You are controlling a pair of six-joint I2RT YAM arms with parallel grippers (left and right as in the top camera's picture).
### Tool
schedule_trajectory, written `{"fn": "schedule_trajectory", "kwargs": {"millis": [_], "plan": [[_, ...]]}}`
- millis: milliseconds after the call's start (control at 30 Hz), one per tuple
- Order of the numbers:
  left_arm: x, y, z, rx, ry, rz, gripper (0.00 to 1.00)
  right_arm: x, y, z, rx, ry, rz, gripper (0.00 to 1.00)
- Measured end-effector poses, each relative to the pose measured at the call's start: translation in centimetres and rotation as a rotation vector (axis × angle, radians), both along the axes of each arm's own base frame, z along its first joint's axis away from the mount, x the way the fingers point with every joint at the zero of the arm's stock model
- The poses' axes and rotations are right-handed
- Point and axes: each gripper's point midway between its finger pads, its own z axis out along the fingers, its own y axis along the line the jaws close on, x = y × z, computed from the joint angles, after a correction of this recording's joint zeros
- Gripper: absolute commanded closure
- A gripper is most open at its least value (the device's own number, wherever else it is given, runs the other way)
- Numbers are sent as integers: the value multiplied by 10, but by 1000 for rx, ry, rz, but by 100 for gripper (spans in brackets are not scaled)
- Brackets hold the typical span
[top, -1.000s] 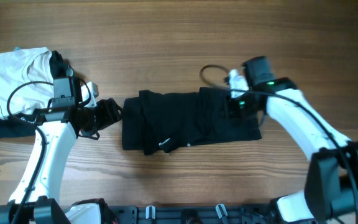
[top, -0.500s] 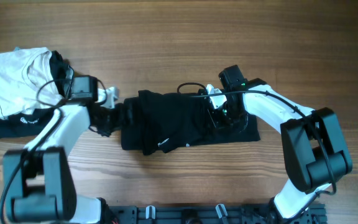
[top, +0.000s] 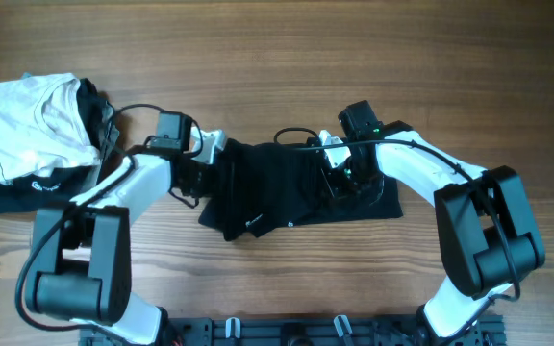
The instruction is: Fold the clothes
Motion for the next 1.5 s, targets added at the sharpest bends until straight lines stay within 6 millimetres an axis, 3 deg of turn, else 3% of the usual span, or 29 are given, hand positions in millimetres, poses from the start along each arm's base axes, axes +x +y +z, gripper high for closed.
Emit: {"fn": "schedule_trajectory", "kwargs": {"millis": [133, 333, 367, 400, 433, 467, 533, 667, 767, 933, 1033, 1167, 1333, 1500], "plan": [[-5, -3, -7, 9, 14, -14, 94, 0, 0, 0, 0, 0, 0, 96], [-18, 0, -10, 16, 85, -4, 96, 0, 0, 0, -4, 6, -12, 94], [-26, 3, -9, 28, 132, 1, 96, 0, -1, 0, -10, 9, -23, 90], [-36, 11, -8, 53, 192, 14, 96, 0, -3, 1, -28, 11, -41, 78], [-40, 21, -6, 90, 237, 36, 96, 0, -8, 4, -63, 4, -60, 73], [-40, 30, -3, 122, 256, 52, 96, 2, -14, 9, -102, -10, -95, 59], [-35, 43, 4, 167, 270, 79, 96, 6, -25, 23, -156, -47, -158, 54], [-17, 60, 25, 222, 250, 115, 96, 20, -42, 63, -208, -185, -278, 51], [-23, 71, 50, 292, 310, 115, 96, 26, -49, 73, -208, -214, -328, 51], [21, 77, 110, 335, 168, 135, 96, 39, -79, 79, -217, -221, -450, 49], [34, 66, 120, 339, 96, 113, 96, 42, -88, 79, -224, -220, -479, 48], [39, 34, 120, 343, 28, 30, 96, 44, -90, 79, -221, -227, -491, 49], [43, -29, 112, 324, -69, -117, 96, 45, -90, 80, -221, -228, -492, 48], [27, -83, 88, 325, -73, -253, 87, 45, -90, 80, -220, -225, -500, 47]]}}
